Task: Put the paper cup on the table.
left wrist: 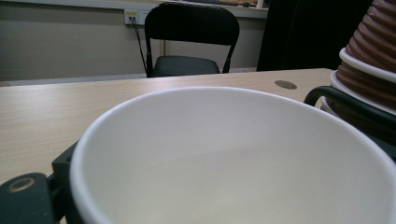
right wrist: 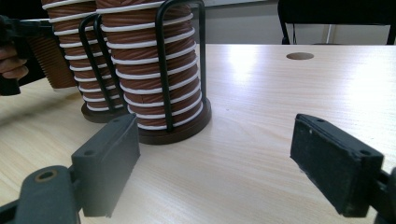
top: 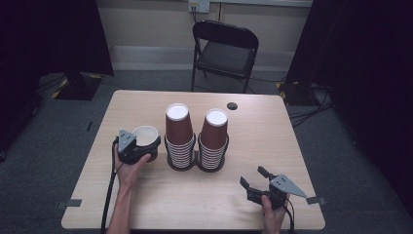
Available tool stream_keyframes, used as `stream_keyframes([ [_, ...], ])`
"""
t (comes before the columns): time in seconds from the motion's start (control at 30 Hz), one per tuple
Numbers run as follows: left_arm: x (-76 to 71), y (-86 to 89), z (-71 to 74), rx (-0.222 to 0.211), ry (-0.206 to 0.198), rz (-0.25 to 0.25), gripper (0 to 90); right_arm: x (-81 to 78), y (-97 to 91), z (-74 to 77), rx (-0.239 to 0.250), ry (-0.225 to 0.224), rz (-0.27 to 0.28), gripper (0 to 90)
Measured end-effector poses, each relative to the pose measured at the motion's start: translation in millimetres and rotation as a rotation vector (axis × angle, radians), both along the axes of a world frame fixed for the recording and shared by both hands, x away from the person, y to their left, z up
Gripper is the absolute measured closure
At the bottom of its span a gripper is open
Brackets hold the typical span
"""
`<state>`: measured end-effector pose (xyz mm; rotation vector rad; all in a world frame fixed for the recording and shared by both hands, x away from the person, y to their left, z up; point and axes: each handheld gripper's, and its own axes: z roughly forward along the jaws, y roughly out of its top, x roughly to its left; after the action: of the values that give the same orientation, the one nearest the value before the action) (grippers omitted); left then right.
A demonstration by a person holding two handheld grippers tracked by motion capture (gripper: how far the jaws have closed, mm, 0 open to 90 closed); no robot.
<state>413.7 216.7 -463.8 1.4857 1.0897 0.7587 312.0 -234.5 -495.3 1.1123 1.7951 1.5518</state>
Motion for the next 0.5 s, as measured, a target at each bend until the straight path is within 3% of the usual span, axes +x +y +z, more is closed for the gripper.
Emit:
stream_keyframes([
  [0.07, 2.9, -4.6, -1.7, 0.026, 0.004, 0.007, 6.5, -0.1, -0.5, -0.2, 0.005, -0.003, 0.000, 15.1],
  [0.37, 5.5, -6.4, -6.2, 0.034, 0.019, 0.020, 5.7, -0.3, -1.9, -0.2, 0.019, -0.002, -0.005, 15.2],
  [0.5, 6.1, -8.5, -8.9, 0.076, 0.032, 0.030, 5.6, -0.3, -1.8, -0.2, 0.018, -0.002, -0.006, 15.2],
])
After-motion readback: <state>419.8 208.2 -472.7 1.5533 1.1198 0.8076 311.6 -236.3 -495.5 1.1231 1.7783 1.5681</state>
